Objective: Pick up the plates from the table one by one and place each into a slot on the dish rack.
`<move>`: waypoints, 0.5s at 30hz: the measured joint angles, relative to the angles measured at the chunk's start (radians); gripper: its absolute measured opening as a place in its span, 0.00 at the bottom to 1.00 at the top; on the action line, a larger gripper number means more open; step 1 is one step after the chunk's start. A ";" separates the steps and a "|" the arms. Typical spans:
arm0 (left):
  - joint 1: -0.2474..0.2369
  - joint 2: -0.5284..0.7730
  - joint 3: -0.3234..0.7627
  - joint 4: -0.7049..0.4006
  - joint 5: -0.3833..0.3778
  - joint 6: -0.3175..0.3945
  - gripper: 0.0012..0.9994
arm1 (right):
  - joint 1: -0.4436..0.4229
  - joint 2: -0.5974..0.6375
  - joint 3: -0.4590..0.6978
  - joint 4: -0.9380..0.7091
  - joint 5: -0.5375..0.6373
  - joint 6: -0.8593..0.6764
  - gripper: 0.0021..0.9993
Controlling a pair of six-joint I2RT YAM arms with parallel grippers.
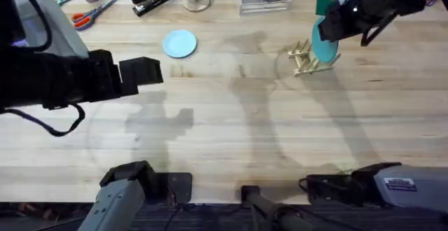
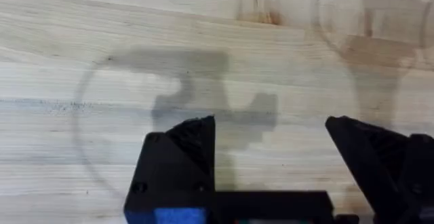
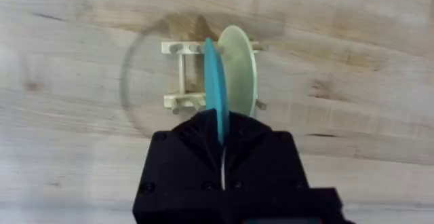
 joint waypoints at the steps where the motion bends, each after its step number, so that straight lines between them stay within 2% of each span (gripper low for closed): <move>1: 0.000 0.000 0.000 0.000 0.000 0.000 0.99 | 0.000 0.003 0.000 0.005 0.000 0.000 0.03; 15: 0.000 0.000 0.000 0.000 0.000 0.000 0.99 | 0.000 0.072 0.000 0.023 0.000 0.000 0.03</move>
